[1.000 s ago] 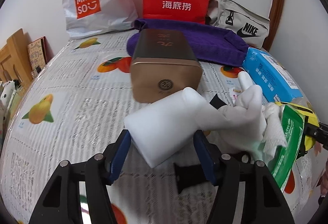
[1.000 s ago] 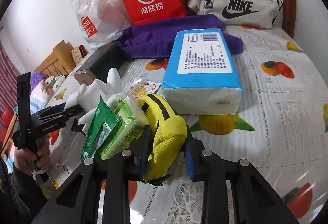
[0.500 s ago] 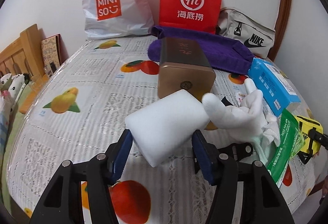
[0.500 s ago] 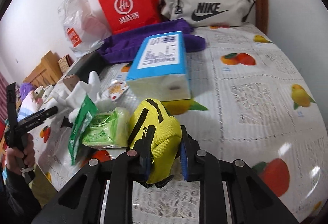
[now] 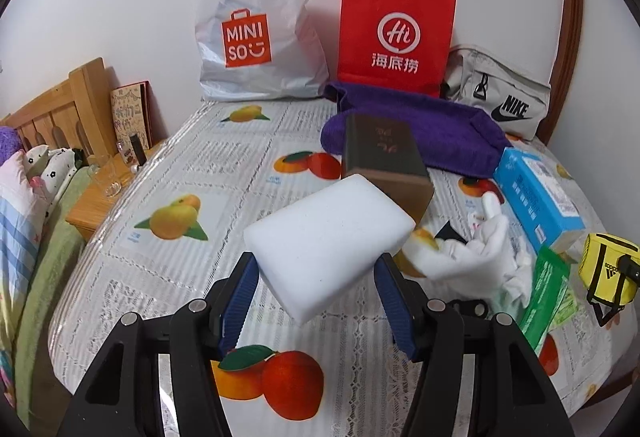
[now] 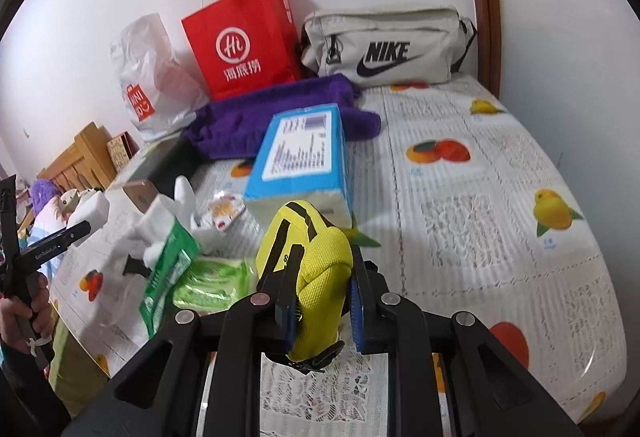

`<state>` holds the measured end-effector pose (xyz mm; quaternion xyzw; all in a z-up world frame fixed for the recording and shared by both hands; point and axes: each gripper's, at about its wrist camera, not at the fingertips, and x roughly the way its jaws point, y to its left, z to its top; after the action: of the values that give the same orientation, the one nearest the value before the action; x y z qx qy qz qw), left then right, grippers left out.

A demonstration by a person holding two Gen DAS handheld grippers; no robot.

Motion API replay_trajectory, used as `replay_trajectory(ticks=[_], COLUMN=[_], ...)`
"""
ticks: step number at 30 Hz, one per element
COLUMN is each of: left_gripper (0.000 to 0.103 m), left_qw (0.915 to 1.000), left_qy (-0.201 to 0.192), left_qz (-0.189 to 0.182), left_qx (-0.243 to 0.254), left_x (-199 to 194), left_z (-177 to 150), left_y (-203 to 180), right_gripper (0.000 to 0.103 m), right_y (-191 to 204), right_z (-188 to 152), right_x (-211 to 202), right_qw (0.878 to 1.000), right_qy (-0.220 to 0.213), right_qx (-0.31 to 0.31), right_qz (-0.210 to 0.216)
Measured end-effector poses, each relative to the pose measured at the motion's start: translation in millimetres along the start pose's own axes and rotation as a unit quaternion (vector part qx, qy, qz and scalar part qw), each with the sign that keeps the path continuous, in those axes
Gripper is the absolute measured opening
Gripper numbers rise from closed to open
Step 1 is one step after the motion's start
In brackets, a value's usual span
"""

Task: Organize soft objects
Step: 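Carry the sponge with the left tool while the right tool carries the pouch toward the purple towel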

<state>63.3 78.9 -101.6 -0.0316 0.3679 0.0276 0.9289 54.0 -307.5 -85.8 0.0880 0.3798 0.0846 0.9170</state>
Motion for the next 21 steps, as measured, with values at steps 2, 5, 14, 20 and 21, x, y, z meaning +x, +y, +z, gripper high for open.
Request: replay_trajectory(ticks=[2,5,14,20,21], left_gripper=[0.058,0.058,0.058,0.058,0.058], left_qw=[1.0,0.9999,0.9998,0.9997,0.9996], left_qy=[-0.003,-0.007,-0.001,0.005,0.005], left_qz=[-0.003,-0.005,-0.018,-0.02,-0.021], left_qx=[0.002,0.006,0.012,0.016,0.016], left_x=[-3.7,-7.0,-3.4,5.5,7.1], left_z=[4.6,11.1,35.3,53.0,55.9], left_y=[-3.0,-9.1,-27.5,-38.1,-38.7], right_gripper=[0.02,0.02,0.02,0.02,0.02], right_y=[3.2,7.5,20.3,32.3,33.7], right_z=[5.2,14.5,42.1,64.5,69.0], right_x=[-4.6,-10.5,-8.0,8.0,11.1], right_qw=[1.0,1.0,0.999,0.999,0.999], right_qy=[-0.007,-0.016,-0.024,-0.019,-0.018], right_qx=[-0.005,-0.008,-0.014,-0.026,-0.027], right_qz=[0.002,0.008,0.024,0.036,0.038])
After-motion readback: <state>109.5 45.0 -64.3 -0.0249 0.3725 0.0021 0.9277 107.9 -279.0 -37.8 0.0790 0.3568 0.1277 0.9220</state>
